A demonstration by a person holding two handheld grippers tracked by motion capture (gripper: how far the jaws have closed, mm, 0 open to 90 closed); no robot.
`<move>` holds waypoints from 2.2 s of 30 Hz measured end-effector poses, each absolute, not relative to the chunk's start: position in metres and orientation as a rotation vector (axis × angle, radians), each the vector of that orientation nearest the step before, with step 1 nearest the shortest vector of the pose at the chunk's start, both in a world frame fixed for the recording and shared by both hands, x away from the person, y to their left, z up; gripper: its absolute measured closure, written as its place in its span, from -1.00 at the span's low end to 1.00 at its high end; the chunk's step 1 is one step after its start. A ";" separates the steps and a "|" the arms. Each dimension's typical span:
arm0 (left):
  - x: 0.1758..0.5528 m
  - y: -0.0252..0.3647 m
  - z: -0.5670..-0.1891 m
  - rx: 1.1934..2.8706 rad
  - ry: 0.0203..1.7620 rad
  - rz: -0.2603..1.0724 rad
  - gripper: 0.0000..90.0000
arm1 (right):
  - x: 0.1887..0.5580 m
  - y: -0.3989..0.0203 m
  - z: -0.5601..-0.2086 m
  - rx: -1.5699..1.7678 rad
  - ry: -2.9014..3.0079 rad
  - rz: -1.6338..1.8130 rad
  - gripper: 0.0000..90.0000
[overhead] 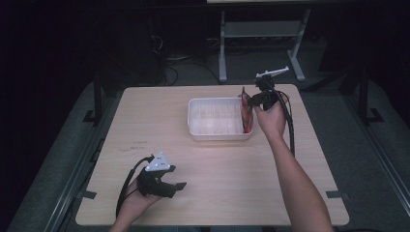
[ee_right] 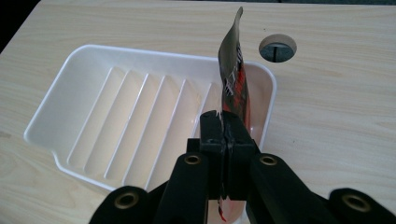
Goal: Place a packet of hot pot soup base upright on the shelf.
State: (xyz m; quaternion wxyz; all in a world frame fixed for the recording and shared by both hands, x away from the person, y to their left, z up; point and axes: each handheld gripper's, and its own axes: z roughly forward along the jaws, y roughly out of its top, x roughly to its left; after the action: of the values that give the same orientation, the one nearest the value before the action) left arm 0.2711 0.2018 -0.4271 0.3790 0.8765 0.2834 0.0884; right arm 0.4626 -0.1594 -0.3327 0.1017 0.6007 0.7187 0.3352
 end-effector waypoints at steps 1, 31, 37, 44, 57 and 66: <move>0.271 0.202 -0.427 2.238 0.725 0.226 -0.40 | 0.462 -0.159 -0.332 1.775 2.130 0.986 0.95; 0.271 0.200 -0.428 2.241 0.722 0.211 -0.40 | 0.454 -0.173 -0.332 1.771 2.162 0.991 0.86; 0.271 0.201 -0.428 2.241 0.721 0.210 -0.40 | 0.457 -0.171 -0.335 1.781 2.165 0.981 0.95; 0.272 0.201 -0.428 2.241 0.715 0.209 -0.40 | 0.459 -0.171 -0.338 1.794 2.165 0.990 0.97; 0.272 0.201 -0.428 2.240 0.719 0.210 -0.40 | 0.454 -0.182 -0.333 1.793 2.156 1.016 0.80; 0.272 0.203 -0.427 2.232 0.723 0.214 -0.40 | 0.449 -0.186 -0.325 1.764 2.163 1.064 0.70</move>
State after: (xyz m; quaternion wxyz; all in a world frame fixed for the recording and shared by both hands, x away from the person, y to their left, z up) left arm 0.2721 0.2029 -0.4273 0.3828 0.8753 0.2834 0.0838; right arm 0.4489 -0.1862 -0.3247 0.0770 0.5888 0.7219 0.3552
